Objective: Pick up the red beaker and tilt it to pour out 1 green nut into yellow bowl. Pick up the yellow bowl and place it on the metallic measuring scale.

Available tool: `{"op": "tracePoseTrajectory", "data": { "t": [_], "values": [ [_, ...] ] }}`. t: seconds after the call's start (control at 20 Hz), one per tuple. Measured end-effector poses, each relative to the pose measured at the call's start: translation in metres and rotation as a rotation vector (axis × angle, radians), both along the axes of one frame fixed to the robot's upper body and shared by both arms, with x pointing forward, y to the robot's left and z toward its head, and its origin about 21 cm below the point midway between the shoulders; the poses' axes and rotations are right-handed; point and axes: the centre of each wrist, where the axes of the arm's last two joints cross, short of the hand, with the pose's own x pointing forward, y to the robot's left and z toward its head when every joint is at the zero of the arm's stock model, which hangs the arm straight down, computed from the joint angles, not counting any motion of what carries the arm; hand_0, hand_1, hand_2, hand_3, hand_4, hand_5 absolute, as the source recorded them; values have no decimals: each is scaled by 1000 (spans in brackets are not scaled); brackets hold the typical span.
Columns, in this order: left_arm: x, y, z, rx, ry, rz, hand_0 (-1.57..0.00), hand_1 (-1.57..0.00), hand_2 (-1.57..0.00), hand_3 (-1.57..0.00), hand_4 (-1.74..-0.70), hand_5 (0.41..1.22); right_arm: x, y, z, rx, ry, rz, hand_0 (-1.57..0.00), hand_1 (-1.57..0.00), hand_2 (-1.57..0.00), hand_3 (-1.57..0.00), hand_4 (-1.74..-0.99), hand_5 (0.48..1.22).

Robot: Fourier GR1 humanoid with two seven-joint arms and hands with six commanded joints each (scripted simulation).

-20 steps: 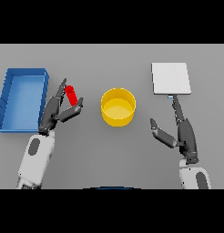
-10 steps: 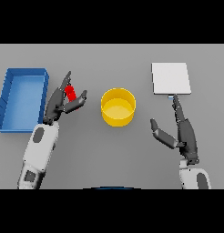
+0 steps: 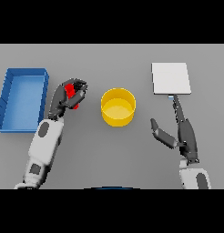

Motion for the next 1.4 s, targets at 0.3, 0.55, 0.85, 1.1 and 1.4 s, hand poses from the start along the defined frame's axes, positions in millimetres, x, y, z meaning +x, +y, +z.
{"op": "tracePoseTrajectory", "data": {
  "t": [0.3,0.55,0.85,1.1,1.4],
  "values": [
    [-2,-4,-2,41,-41,-49,-1419,-1425,-1430,-1375,-1552,1159,1,-2,-2,4,7,-9,1,1,1,1,-1258,644],
    [0,-8,11,-38,-82,15,-1521,-1523,-1525,-1507,-1679,1122,-3,-2,-2,6,-4,-2,1,1,1,1,-1258,646],
    [1,-12,48,55,-184,-34,-1558,-1558,-1559,-1554,-1725,1117,-3,-3,0,-17,-28,3,1,1,1,1,-1261,661],
    [5,-21,72,332,-141,-151,-1564,-1565,-1565,-1562,-1733,1117,-5,-5,-2,-36,-13,-8,1,1,1,1,-1256,676],
    [17,-26,88,548,-126,-190,-1568,-1568,-1568,-1567,-1737,1128,0,-3,0,-33,4,-8,1,1,1,1,-1254,683]
  ]
}}
